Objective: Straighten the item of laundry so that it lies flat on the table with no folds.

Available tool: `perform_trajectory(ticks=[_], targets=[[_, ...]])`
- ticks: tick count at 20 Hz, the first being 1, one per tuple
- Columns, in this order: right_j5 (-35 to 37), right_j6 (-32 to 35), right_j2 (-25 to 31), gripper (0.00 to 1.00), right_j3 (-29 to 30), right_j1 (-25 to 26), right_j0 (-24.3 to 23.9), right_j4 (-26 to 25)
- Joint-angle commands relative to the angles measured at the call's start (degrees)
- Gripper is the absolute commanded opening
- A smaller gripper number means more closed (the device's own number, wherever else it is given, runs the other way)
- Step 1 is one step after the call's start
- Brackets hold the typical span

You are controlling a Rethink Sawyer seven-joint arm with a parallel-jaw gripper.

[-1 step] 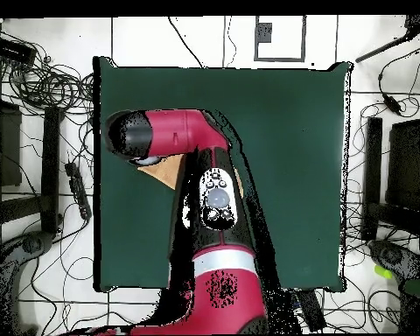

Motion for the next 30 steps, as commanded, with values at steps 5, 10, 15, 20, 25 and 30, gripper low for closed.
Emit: perform_trajectory(ticks=[5, 10, 15, 20, 25, 30], targets=[[-5.3, 16.9, -1.2, 1.0, 9.7, -0.7, 4.4, 3.2], [-8.2, 14.6, -1.6, 1.0, 11.6, -1.3, 4.8, 2.1], [-12.6, 14.0, -1.8, 1.0, 13.8, -0.6, 4.8, 1.2], [-15.4, 12.8, -2.1, 1.0, 15.2, -0.5, 4.8, 0.5], [-16.0, 11.3, -2.8, 1.0, 15.9, -0.5, 4.9, -0.3], [-20.2, 13.0, -3.2, 1.0, 19.3, -0.8, 5.5, 0.0]])
